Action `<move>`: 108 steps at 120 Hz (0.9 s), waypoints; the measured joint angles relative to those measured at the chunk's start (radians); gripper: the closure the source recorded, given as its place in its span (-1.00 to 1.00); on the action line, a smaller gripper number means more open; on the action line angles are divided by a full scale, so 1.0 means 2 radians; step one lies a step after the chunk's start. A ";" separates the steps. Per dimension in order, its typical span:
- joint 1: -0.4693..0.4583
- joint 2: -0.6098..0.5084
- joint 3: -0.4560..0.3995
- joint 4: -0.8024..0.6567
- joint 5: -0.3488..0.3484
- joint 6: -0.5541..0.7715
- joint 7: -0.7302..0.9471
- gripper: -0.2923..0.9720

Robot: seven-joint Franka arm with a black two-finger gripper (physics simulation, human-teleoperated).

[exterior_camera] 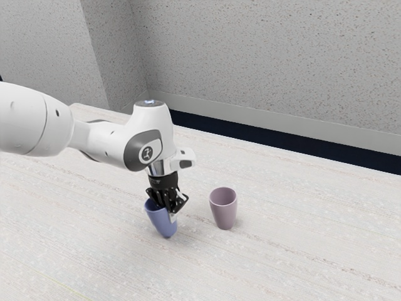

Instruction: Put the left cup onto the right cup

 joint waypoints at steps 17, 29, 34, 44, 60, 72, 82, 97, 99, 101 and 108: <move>0.000 -0.005 0.001 0.001 0.002 -0.001 -0.003 0.70; -0.001 -0.011 0.001 0.006 0.006 -0.005 -0.006 0.70; -0.002 -0.014 0.000 0.013 0.011 -0.011 -0.008 0.70; -0.007 -0.018 0.000 0.032 0.024 -0.026 -0.013 0.70; -0.015 -0.021 -0.001 0.059 0.038 -0.047 -0.020 0.70; -0.022 -0.018 -0.004 0.082 0.046 -0.063 -0.025 0.70; -0.028 -0.012 -0.010 0.106 0.055 -0.077 -0.029 0.70; -0.037 0.000 -0.013 0.135 0.063 -0.095 -0.034 0.70; -0.037 0.001 -0.015 0.137 0.063 -0.097 -0.035 0.70; -0.037 0.002 -0.016 0.139 0.064 -0.099 -0.035 0.71; -0.038 0.006 -0.021 0.150 0.065 -0.104 -0.037 0.71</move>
